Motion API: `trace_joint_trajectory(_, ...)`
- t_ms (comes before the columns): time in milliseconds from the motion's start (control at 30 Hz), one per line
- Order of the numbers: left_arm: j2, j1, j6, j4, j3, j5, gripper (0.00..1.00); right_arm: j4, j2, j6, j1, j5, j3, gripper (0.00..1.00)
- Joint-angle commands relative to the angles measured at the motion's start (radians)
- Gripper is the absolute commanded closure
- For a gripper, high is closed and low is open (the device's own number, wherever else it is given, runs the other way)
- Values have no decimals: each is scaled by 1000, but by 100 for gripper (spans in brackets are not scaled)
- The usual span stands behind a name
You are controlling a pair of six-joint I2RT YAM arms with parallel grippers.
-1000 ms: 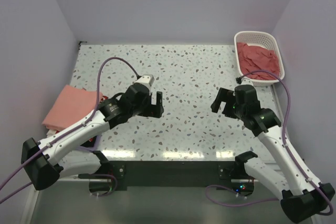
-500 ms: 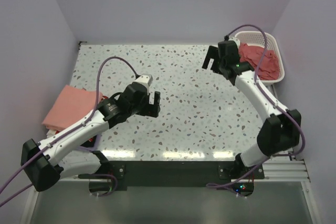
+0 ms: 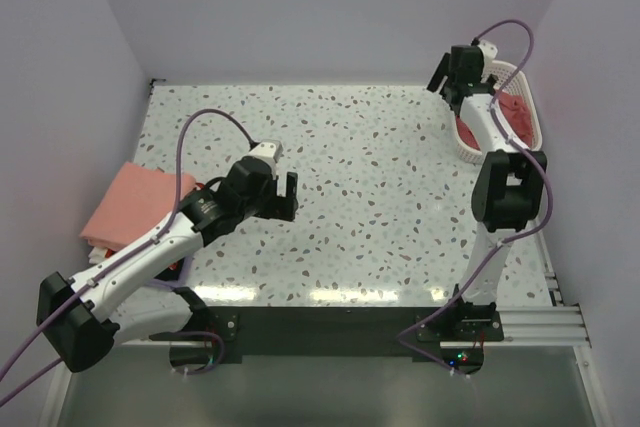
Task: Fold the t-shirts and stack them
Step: Grab the tshirt from the pile
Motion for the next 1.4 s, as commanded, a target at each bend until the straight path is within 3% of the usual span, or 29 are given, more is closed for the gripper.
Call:
trace_joint_trajectory(0, -24, 6, 28, 44, -7, 23, 0, 64, 33, 44, -89, 58, 16, 1)
trace_joint_trajectory(200, -12, 4, 32, 55, -13, 77, 0, 125, 93, 74, -160, 74, -18, 2)
trace_joint_trajectory(567, 11, 6, 37, 55, -16, 113, 0, 164, 260, 70, -213, 80, 76, 2)
trace_joint_trajectory(1000, 62, 6, 43, 58, -16, 143, 0, 282, 323, 88, -268, 69, 56, 7)
trace_joint_trajectory(1167, 77, 7, 44, 58, -13, 151, 0, 328, 333, 59, -275, 57, 56, 29)
trace_joint_trajectory(1200, 79, 9, 43, 58, -13, 151, 0, 326, 337, 50, -276, 57, 65, 45)
trace_joint_trajectory(1267, 87, 9, 46, 61, -10, 154, 0, 332, 334, 42, -276, 46, 63, 65)
trace_joint_trajectory(1300, 90, 10, 46, 59, -10, 156, 0, 338, 330, 35, -276, 45, 56, 79)
trace_joint_trajectory(1367, 93, 9, 47, 61, -8, 159, 0, 363, 308, 24, -276, 37, 42, 91)
